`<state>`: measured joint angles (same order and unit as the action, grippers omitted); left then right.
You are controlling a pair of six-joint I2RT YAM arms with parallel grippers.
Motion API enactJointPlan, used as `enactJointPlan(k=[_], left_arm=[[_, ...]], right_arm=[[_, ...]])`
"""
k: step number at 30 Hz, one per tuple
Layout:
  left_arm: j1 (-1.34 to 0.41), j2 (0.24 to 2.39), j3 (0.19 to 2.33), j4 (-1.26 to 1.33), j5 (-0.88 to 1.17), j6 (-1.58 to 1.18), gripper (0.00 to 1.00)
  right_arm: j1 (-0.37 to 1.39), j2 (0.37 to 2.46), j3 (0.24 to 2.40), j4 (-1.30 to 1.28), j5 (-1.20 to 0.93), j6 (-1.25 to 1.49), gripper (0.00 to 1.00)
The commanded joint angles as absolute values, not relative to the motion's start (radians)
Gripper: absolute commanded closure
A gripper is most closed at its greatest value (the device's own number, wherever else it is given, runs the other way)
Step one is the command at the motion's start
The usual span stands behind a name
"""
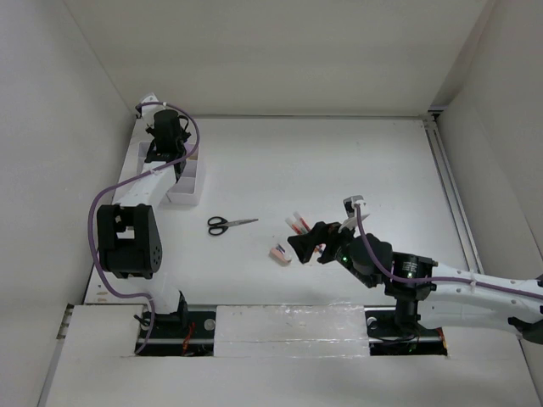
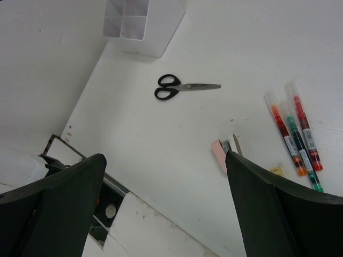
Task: Sort the stationery into containers
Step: Place the pen in the storage box.
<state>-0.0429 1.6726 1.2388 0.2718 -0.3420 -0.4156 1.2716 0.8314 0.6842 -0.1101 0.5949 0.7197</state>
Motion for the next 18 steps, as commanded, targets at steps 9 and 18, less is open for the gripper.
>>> enactJointPlan(k=[9,18], left_arm=[[-0.04,1.7,1.238,0.359,-0.367,-0.426,0.9],[-0.04,1.691,1.218,0.368,-0.365,-0.426,0.52]], right_arm=[[1.281,0.811,0.684,-0.115,0.618,0.735,0.01],[1.281,0.792,0.684,-0.163,0.64,0.735,0.01]])
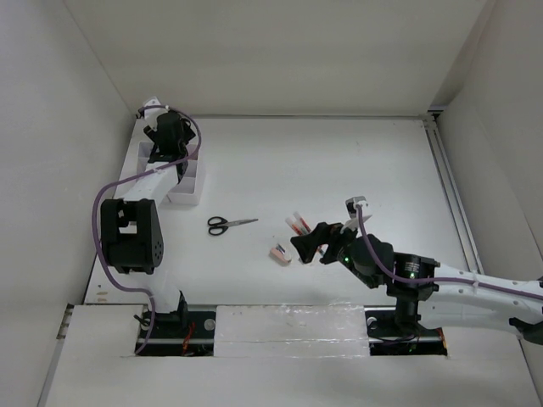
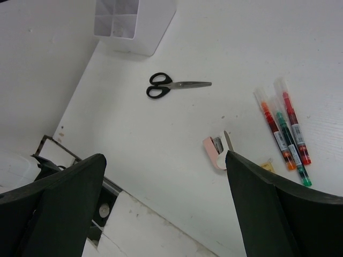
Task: Sort the stationery into containers
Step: Place the pen in the storage box, then pick up the stapler from the center of the board.
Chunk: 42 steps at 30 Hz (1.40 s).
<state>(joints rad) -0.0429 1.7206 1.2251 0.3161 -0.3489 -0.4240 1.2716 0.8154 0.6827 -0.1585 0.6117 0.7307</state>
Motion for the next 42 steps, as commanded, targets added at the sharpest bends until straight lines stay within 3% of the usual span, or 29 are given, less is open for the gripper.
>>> enactJointPlan(k=[1,7,11,15,24,31,34,37,42], left_arm=[[-0.04,1.675,1.209,0.368,-0.365,-0.426,0.47],[-0.054,1.541,1.21,0.351,-0.391,-0.436,0.0],[-0.077,1.502,1.336,0.22,-0.391,-0.416,0.0],[-0.077,1.514,1.594,-0.004,-0.256,-0.402,0.0],[-0.077,1.575,1.89,-0.369,-0.066,-0.288,0.0],[-0.086,1.457,1.809,-0.417,0.009,-0.316,0.0],[-0.086,1.399,1.754,-0.446,0.148,-0.33,0.0],[-0.086,1.298,1.613,-0.41,0.279,-0.362,0.0],[-0.086,1.117,1.352,-0.328,0.301,-0.382,0.0]], right_arm=[[1.281,0.792,0.684,-0.163,0.649,0.735,0.01],[1.281,0.845,0.699,-0.182,0.649,0.661,0.01],[1.281,0.939,0.745,-0.222,0.602,0.554,0.01],[1.281,1.048,0.802,-0.25,0.581,0.526,0.01],[1.281,1.236,0.89,-0.167,0.459,0.529,0.01],[1.281,1.403,1.04,-0.301,0.597,0.579,0.01],[1.281,1.475,1.084,-0.351,0.597,0.542,0.01],[1.229,1.503,1.085,-0.353,0.507,0.477,0.01],[1.14,1.517,1.013,-0.304,0.381,0.44,0.01]])
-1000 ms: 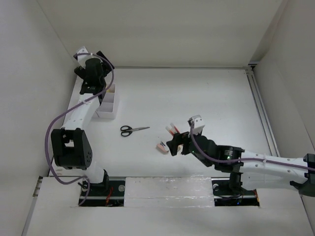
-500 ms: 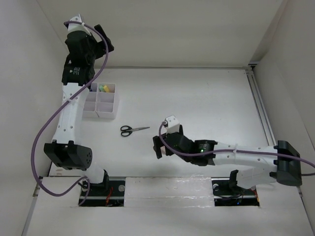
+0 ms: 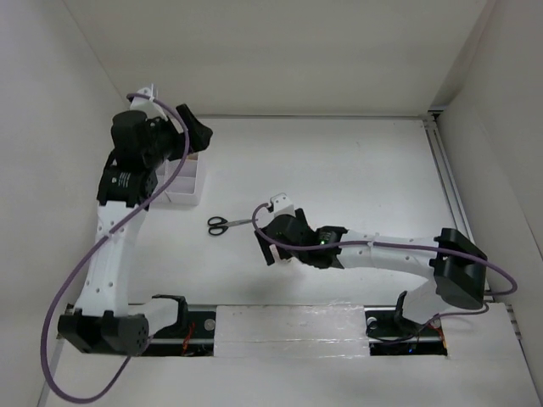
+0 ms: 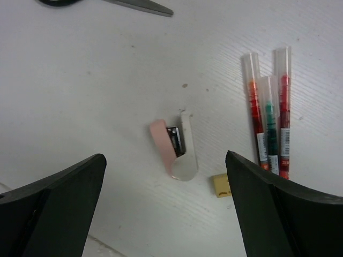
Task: Sort the stationery into containers
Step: Pick up the stapler from the center of the board.
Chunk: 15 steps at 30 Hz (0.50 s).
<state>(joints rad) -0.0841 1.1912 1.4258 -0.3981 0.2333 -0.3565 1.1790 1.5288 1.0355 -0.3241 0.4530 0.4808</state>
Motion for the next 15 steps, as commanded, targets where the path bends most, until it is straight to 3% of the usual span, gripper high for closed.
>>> enactJointPlan(k=[1,8,15], left_arm=[[-0.086,1.082,1.306,-0.328,0.292,-0.382,0.0],[-0.086,1.028,1.232,-0.328,0.379,-0.348,0.0],[-0.086,0.999,1.193,-0.319,0.388,-0.348,0.0]], right_arm=[[1.122,1.508,1.002,-0.304,0.362,0.44,0.01],[1.108,1.584,0.997,-0.272,0.276,0.399,0.01],[1.108,1.667,0.979,-0.242,0.232,0.399,0.07]])
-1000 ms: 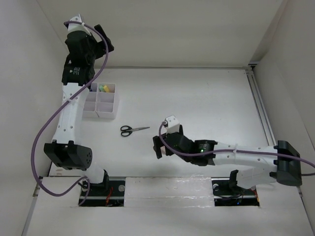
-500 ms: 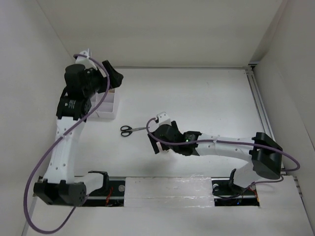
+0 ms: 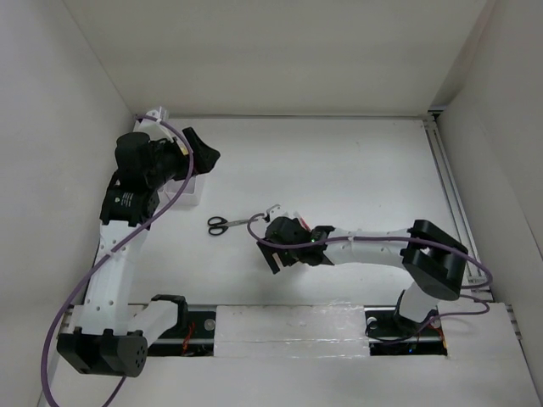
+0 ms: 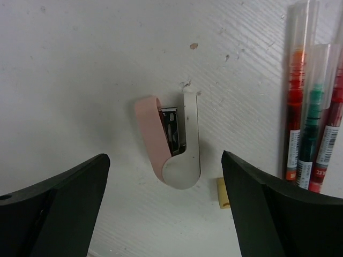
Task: Sort the stationery into containers
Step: Pick up the stapler from the center of the board.
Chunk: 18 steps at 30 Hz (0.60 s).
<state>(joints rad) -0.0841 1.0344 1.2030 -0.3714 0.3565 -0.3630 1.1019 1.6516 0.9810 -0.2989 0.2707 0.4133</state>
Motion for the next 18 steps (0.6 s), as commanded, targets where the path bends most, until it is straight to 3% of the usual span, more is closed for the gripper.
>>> enactJointPlan(k=[1,3,10,14,15,16,18], left_arm=[[-0.086,0.999,1.183,-0.308,0.4,-0.348,0.0],[-0.086,0.999,1.183,-0.308,0.409,-0.348,0.0],[-0.086,0.989,1.164,-0.299,0.41,-0.348,0.0],[-0.086,0.98,1.129,-0.299,0.41,-0.348,0.0],[-0.086,0.98,1.129,-0.299,0.41,-0.348,0.0],[-0.086,0.98,1.109,-0.29,0.425,-0.36,0.0],[-0.086,0.97,1.062,-0.276,0.455,-0.371,0.0]], right_arm=[[1.108,1.678,0.979,-0.232,0.232,0.39,0.09],[1.108,1.712,0.979,-0.232,0.232,0.39,0.11],[1.108,1.778,0.999,-0.223,0.241,0.39,0.35],[1.108,1.787,0.989,-0.222,0.251,0.399,0.74],[1.108,1.787,0.989,-0.222,0.261,0.409,0.95],[1.108,1.767,0.989,-0.236,0.271,0.429,1.0],[1.129,1.734,0.989,-0.247,0.293,0.43,1.0]])
